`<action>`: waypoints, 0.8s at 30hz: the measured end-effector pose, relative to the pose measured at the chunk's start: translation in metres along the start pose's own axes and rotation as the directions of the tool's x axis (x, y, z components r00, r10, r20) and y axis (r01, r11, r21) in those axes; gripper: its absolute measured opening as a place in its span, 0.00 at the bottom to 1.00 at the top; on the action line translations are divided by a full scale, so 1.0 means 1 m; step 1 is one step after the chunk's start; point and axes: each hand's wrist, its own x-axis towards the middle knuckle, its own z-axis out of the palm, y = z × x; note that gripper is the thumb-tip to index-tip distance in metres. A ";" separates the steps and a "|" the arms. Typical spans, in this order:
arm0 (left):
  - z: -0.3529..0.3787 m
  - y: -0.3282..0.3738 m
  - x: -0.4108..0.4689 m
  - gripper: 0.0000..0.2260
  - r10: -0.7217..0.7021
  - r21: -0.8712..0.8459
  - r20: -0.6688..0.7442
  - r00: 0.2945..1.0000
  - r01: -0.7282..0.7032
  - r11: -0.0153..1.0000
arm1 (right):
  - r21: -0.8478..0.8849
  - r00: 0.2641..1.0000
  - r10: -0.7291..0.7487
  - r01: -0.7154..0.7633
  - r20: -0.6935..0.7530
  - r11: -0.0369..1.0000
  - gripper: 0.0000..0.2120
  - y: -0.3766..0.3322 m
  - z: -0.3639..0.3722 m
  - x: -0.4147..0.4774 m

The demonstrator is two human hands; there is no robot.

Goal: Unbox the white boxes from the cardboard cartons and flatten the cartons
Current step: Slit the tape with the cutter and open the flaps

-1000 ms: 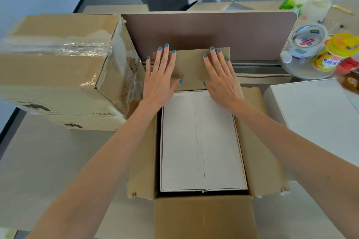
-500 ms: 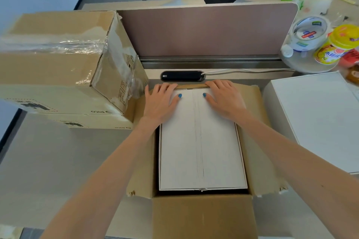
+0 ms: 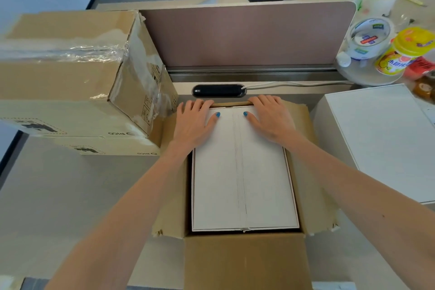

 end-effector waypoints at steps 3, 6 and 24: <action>-0.005 0.002 -0.003 0.23 0.021 0.032 0.009 1.000 -0.021 0.999 | -0.033 0.999 0.008 -0.006 0.049 0.999 0.26 -0.002 -0.006 -0.004; -0.008 0.007 -0.013 0.25 0.024 0.085 0.032 0.999 -0.027 0.996 | -0.029 0.993 0.070 -0.068 0.097 0.997 0.28 -0.008 -0.010 -0.014; -0.027 0.091 -0.175 0.25 -0.187 0.153 0.079 0.979 0.173 0.973 | 0.206 0.946 0.271 -0.304 0.176 0.930 0.32 -0.083 -0.025 -0.176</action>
